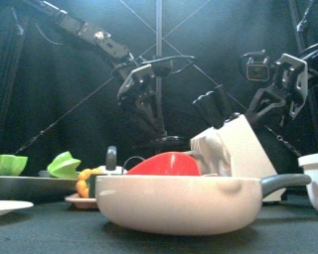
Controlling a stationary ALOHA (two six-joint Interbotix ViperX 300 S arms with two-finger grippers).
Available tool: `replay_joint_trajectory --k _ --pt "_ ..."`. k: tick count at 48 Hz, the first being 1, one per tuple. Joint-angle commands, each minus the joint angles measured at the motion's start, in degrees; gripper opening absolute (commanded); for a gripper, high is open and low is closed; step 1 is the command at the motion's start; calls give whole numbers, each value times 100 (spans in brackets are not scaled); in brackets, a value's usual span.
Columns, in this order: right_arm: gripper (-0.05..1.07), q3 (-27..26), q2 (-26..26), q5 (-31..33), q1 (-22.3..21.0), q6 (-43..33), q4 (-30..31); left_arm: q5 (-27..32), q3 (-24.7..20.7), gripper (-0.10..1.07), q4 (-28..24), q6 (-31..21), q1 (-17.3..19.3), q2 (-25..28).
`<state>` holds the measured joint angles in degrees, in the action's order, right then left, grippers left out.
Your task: Place pot lid on pan
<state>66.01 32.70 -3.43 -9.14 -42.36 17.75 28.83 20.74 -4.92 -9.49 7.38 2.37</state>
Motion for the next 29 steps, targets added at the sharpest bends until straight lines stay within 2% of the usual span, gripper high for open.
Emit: replay_joint_trajectory --k 1,11,22,29 --pt "41 -53 18 -26 -9 18 9 123 -211 68 -18 0 -316 -220" --pt "41 -44 18 -18 0 18 9 193 -272 68 9 -88 -721 -413" --pt "41 -44 18 -18 26 18 9 563 -62 68 9 -290 -958 -589" --pt "41 -44 18 -18 26 18 9 580 53 68 35 -343 -1327 -598"
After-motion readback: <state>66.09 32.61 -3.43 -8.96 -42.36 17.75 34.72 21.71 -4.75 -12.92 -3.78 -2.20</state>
